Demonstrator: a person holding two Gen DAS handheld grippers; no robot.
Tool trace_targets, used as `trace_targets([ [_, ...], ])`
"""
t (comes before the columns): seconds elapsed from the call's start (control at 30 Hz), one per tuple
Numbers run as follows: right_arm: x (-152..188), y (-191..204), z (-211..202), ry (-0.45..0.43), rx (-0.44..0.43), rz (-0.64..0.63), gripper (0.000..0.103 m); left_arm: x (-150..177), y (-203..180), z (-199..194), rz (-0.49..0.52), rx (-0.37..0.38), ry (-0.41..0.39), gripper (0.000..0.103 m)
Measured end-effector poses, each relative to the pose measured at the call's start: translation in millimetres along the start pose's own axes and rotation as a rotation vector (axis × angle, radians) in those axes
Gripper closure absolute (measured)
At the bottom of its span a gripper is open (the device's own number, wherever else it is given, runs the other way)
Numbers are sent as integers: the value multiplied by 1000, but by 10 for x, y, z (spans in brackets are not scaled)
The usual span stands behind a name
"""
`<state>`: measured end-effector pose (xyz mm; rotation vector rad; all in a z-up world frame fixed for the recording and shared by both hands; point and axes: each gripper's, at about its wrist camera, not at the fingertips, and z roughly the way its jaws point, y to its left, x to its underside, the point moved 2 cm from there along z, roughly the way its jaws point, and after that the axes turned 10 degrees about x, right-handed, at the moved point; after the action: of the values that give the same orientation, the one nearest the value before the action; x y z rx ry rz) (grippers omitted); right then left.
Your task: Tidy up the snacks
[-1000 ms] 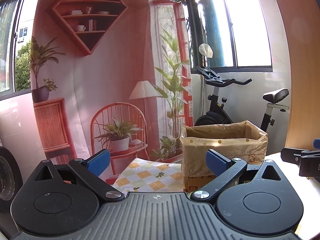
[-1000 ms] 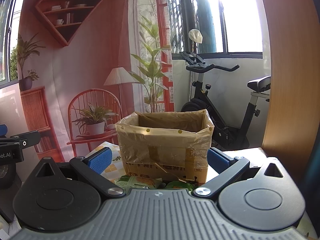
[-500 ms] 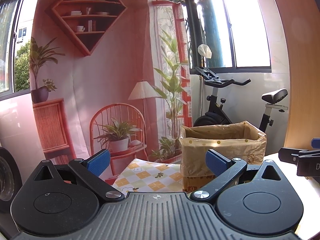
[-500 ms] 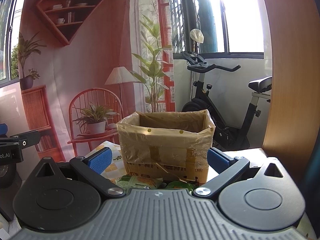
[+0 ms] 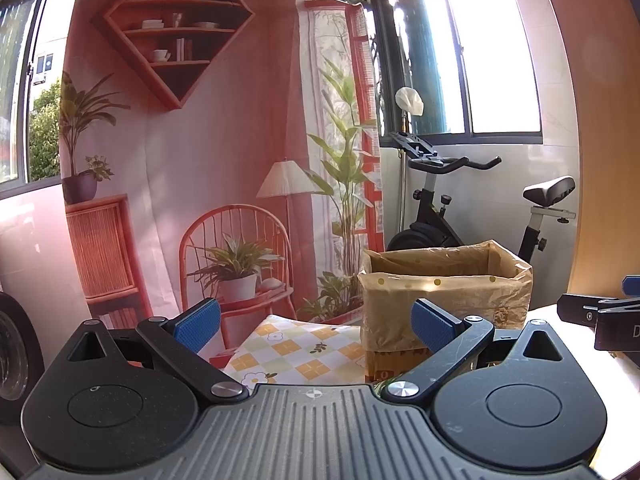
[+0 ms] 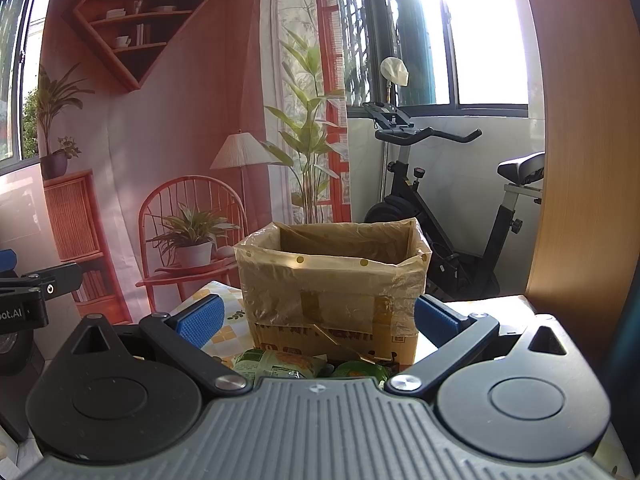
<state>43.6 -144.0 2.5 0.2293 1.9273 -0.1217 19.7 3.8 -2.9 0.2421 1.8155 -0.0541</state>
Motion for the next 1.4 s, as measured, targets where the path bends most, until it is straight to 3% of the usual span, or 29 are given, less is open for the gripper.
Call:
trace_targets([
  [1.1, 28, 15, -17, 6, 0, -2, 0, 46, 25, -24, -18, 9, 9, 1],
  [1.2, 25, 12, -15, 6, 0, -2, 0, 68, 66, -1, -63, 30, 10, 1],
  [1.33, 85, -14, 37, 16, -2, 14, 0, 197, 195, 59, -178, 122, -26, 0],
  [1.4, 127, -25, 77, 24, -5, 21, 0, 261, 248, 143, -217, 140, -7, 0],
])
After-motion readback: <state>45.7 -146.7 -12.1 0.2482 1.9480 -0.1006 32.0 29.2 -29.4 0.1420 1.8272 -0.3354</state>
